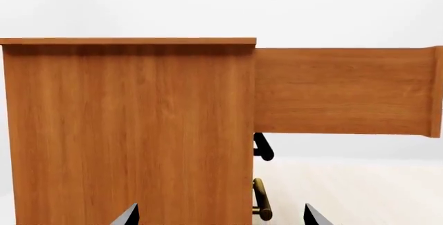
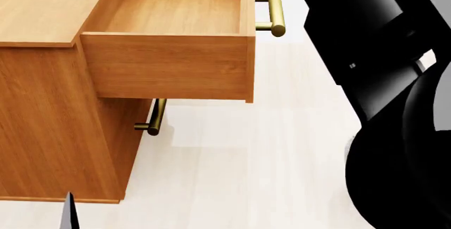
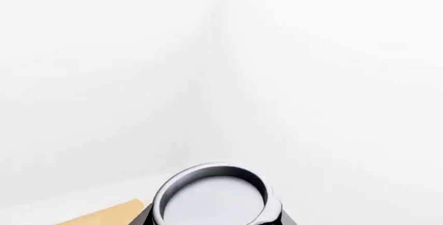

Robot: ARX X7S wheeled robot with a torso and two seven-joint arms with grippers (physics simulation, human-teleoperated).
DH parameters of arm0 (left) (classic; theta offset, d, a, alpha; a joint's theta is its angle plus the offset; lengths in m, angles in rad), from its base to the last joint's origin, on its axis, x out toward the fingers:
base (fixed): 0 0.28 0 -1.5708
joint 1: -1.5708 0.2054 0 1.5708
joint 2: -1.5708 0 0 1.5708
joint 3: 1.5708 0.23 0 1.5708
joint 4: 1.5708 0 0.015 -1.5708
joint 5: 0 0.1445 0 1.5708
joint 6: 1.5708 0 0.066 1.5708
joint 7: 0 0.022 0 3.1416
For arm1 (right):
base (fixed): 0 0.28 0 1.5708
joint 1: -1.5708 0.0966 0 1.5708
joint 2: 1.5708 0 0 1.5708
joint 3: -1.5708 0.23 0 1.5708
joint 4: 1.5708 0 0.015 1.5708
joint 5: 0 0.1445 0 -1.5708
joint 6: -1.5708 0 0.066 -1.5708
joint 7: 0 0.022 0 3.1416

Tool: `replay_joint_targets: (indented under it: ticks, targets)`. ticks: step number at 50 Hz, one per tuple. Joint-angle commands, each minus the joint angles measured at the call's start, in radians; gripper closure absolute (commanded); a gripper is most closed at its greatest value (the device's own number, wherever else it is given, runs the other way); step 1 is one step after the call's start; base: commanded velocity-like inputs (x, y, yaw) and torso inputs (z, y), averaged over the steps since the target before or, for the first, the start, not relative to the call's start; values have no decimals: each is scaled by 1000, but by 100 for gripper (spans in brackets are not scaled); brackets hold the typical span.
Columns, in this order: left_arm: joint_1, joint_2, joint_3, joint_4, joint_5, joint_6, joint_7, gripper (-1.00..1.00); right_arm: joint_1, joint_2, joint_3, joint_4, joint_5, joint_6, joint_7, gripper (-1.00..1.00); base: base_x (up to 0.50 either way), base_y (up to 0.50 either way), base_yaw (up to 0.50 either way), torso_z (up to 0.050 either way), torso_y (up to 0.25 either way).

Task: Put the ketchup in the top drawer of the cabinet.

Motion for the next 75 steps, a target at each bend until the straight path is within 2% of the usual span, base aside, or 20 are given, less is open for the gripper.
replay_joint_targets:
  ticks: [1, 27, 53, 75]
  targets:
    - [-4, -2, -2, -7, -9, 0, -2, -100, -4, 0, -10, 4, 102, 111, -70, 100, 0, 0, 0, 0, 0]
    - [-9, -2, 4, -30, -16, 11, -1, -100, -37, 0, -51, 31, 309, 157, -147, 100, 0, 0, 0, 0, 0]
    - [-12, -7, 7, -32, -24, 9, -7, -100, -102, 0, -59, 39, 330, 211, -99, 100, 0, 0, 0, 0, 0]
    - [-13, -12, 7, -38, -27, 18, -11, -100, -151, 0, -52, 34, 264, 217, -98, 100, 0, 0, 0, 0, 0]
